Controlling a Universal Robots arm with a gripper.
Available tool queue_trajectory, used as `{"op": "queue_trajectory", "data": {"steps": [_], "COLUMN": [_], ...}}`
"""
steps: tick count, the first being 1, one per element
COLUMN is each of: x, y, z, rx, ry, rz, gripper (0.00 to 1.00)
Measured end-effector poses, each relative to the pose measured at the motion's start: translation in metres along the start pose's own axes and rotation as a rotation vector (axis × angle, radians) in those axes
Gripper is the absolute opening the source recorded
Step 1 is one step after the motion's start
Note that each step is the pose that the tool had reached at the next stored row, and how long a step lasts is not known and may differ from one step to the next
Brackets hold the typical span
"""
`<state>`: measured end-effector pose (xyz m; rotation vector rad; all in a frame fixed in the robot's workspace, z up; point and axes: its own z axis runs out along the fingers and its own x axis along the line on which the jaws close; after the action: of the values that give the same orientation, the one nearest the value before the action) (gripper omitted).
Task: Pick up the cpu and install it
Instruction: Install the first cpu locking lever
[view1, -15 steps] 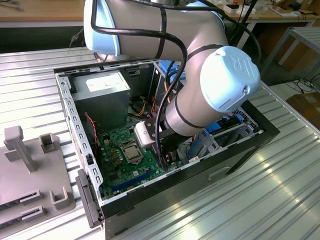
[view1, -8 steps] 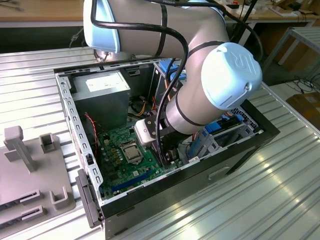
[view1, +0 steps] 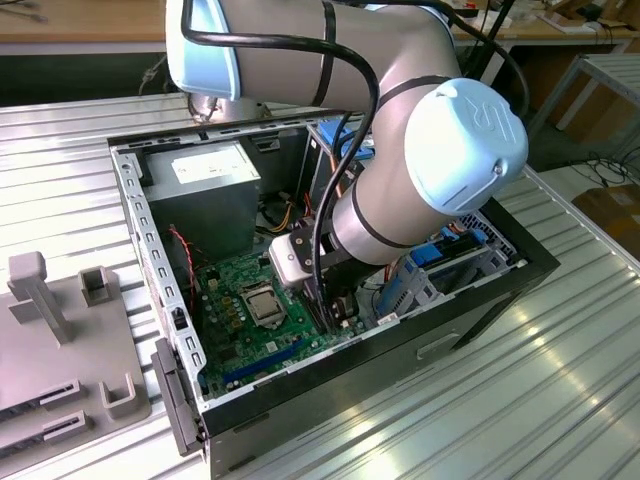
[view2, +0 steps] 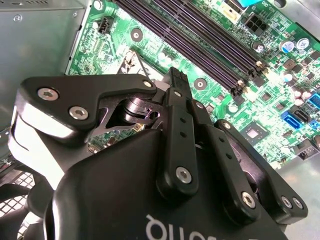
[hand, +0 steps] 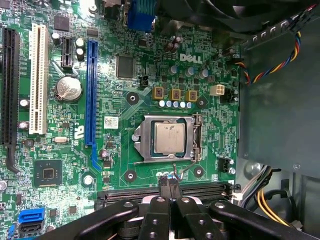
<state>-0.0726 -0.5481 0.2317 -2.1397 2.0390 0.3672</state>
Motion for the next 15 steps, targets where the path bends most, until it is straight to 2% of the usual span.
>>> {"op": "queue_trajectory", "data": {"steps": [15], "x": [-0.0043], "y": [-0.0001], "z": [0.0000], "rx": [0.0001], "ry": [-0.0010], "rz": [0.000], "gripper": [0.11]}}
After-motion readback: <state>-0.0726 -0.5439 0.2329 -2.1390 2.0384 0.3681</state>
